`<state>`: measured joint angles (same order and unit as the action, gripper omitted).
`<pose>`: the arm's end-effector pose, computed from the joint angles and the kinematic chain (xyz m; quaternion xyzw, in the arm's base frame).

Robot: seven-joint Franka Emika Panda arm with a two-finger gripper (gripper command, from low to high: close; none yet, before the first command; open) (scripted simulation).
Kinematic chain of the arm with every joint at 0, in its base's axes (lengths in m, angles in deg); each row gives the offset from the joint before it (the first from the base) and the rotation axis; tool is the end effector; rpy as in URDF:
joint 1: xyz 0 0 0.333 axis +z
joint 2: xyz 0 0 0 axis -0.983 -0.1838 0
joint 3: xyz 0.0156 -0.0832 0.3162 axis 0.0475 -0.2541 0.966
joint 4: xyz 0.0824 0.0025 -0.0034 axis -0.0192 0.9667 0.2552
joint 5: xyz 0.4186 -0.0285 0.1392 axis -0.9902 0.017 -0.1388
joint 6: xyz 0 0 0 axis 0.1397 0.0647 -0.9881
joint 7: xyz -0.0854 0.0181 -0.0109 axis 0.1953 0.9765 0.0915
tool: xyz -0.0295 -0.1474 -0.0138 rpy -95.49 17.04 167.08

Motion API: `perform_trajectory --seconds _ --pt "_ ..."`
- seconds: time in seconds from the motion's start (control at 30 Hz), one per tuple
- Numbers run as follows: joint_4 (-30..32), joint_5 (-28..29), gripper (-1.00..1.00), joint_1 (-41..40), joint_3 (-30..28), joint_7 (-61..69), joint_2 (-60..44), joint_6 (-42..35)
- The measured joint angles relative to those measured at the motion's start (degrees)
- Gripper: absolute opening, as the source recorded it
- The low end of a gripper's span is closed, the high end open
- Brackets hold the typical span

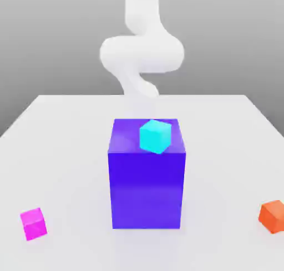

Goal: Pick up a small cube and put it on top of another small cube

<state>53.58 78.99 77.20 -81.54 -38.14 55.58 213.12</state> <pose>0.4525 -0.0241 0.6462 -0.8435 0.4020 -0.3275 0.1403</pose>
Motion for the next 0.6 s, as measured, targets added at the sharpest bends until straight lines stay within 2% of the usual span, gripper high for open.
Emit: perform_trajectory --seconds 0.37,0.6 --pt "4.9 0.3 0.0 -8.4 -4.8 -10.1 -23.1 10.1" --pt "8.0 -1.5 0.0 -13.3 -8.9 -15.0 -37.7 16.4"
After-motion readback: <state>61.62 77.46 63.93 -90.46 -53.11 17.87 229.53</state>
